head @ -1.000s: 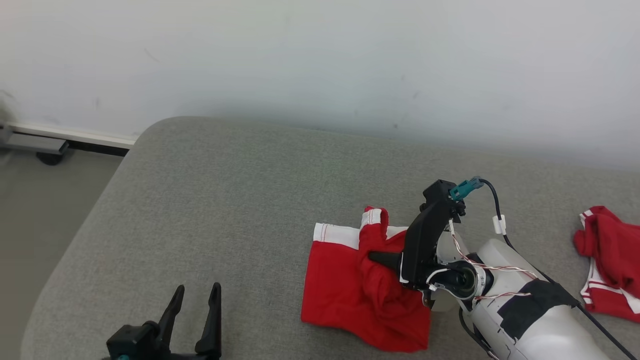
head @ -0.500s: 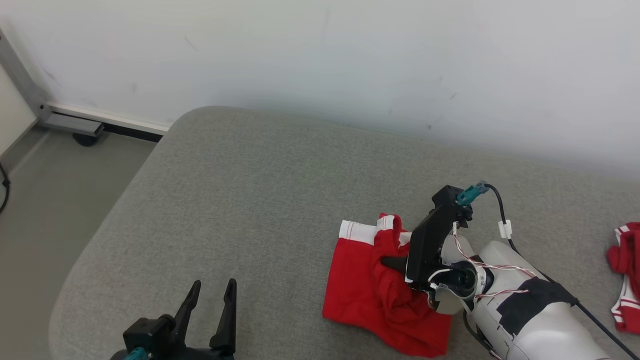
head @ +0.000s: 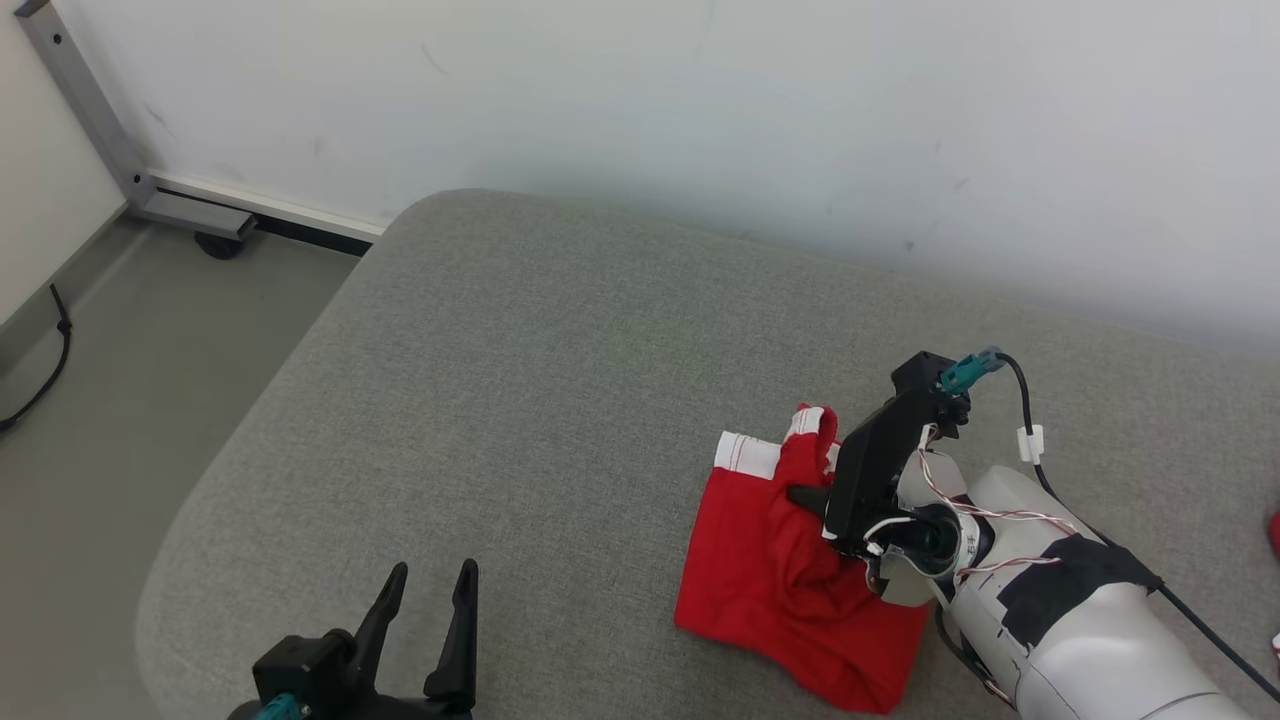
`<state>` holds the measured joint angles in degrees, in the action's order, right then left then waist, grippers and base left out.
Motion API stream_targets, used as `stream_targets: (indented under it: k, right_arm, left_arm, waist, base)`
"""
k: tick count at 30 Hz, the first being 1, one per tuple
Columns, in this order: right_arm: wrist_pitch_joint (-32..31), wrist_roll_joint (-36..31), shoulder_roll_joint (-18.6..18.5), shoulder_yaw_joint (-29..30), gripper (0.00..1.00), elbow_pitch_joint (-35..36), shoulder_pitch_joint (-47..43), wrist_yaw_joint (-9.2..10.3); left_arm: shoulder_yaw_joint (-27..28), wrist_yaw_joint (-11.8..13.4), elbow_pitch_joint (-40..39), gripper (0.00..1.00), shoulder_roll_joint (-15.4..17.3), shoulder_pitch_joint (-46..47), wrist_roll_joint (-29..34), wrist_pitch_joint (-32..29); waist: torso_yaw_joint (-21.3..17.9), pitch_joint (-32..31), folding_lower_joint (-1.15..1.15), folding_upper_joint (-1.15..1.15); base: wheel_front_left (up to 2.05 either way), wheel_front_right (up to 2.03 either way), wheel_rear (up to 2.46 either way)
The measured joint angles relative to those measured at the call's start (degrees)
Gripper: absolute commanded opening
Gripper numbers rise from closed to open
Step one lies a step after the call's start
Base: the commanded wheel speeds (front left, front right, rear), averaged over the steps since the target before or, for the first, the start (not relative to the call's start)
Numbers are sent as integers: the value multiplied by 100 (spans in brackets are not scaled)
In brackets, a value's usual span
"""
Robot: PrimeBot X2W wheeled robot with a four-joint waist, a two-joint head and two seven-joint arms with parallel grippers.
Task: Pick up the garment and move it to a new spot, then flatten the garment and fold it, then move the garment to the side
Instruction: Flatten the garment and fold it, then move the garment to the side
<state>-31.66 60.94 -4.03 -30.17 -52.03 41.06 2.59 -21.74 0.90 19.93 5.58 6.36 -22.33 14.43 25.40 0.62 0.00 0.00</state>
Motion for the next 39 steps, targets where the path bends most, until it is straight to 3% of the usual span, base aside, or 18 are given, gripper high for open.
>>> stream_targets:
  k: [9,10,11,23,30,39]
  right_arm:
    - [41,-34,23,-165,0,-292,68,-70]
    - [43,-55,23,-181,29,-323,69,-112]
    - [48,-56,23,-198,100,-348,73,-151]
    - [463,-79,1,-196,100,-213,149,-649]
    - [868,-324,-454,-266,100,18,-194,-713]
    - [1071,-447,-622,-322,100,191,-555,-746]
  left_arm:
    - [37,-42,68,100,-20,20,13,0]
    - [43,-42,82,100,-23,30,13,0]
    - [52,-42,103,100,-27,46,13,0]
    - [190,-42,152,100,-2,-37,60,0]
    - [281,-40,31,100,71,-269,65,0]
    - [268,-48,-94,100,75,-260,122,0]
  waist:
    - [46,32,0,0]
    - [48,31,0,0]
    - [48,22,0,0]
    - [-118,-235,-1,0]
    - [-403,-292,-1,0]
    - [-700,-221,-1,0]
  base:
    - [0,0,0]
    - [0,0,0]
    - [0,0,0]
    - [0,0,0]
    - [0,0,0]
    - [0,0,0]
